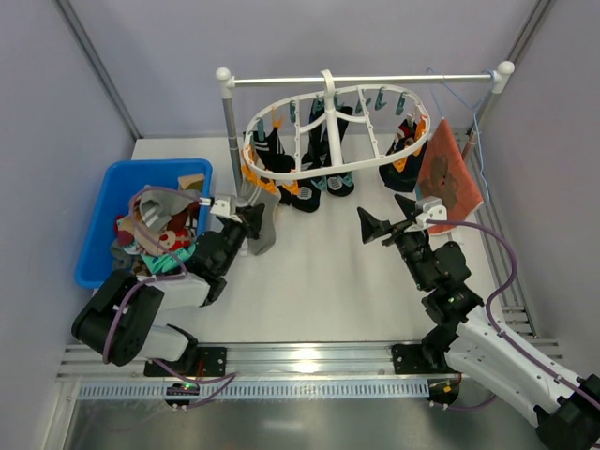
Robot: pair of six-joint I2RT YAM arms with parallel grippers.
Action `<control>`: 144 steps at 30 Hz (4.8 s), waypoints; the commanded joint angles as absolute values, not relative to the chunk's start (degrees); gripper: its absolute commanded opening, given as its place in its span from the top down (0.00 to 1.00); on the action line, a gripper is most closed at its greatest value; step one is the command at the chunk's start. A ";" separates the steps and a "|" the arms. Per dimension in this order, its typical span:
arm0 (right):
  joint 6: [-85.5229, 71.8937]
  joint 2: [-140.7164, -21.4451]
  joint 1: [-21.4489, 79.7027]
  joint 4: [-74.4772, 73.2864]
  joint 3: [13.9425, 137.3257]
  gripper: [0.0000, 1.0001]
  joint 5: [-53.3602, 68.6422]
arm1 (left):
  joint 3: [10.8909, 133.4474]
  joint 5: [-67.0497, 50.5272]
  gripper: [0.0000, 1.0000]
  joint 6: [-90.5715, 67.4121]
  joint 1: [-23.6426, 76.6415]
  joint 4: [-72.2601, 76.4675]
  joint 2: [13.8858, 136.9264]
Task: Remove the socks clipped to the hanger
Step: Remove the sock from the hanger.
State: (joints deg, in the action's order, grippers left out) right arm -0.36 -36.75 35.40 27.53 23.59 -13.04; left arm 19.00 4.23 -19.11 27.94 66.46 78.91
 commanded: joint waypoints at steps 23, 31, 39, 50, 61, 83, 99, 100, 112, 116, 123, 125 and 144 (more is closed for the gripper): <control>-0.79 -36.13 35.16 28.21 23.91 0.00 -12.57 | 26.09 46.31 1.00 14.14 63.27 84.98 86.74; -1.14 -33.58 35.16 26.90 23.64 0.00 -11.69 | 32.69 50.71 1.00 22.85 72.50 88.51 94.21; -1.93 -33.75 35.24 22.15 27.50 0.00 2.07 | 32.96 52.38 1.00 24.43 73.74 88.51 93.61; -3.96 -45.51 37.00 16.27 43.56 0.00 16.35 | 28.47 48.25 1.00 23.02 71.37 88.51 89.91; -0.26 -56.68 50.01 8.18 57.65 0.00 8.27 | 28.83 45.27 1.00 23.99 70.66 88.51 92.29; -3.69 -66.62 54.14 1.93 65.92 0.02 4.05 | 28.92 44.65 1.00 25.66 69.61 85.87 91.94; -4.92 -67.76 59.41 -1.58 63.81 0.02 0.26 | 28.21 44.74 1.00 24.00 68.64 82.27 89.65; -5.10 -67.85 59.94 -2.02 63.90 0.02 0.26 | 28.13 44.48 1.00 23.73 68.38 82.09 89.39; -5.54 -70.48 62.05 -4.66 64.42 0.02 -3.78 | 27.69 44.03 1.00 22.50 67.76 79.98 88.42; -5.01 -72.77 62.49 -5.71 66.18 0.02 -3.17 | 27.77 43.77 1.00 22.41 67.68 79.63 88.24; -5.27 -74.62 64.07 -5.72 66.89 0.02 -5.36 | 27.86 43.51 1.00 22.24 67.68 79.28 88.42; -5.80 -74.36 64.34 -5.10 65.48 0.02 -6.15 | 27.77 43.51 1.00 22.24 67.68 79.28 88.33; -7.03 -74.27 68.73 -2.64 59.07 0.02 -11.85 | 27.95 43.42 1.00 22.24 67.68 78.58 88.68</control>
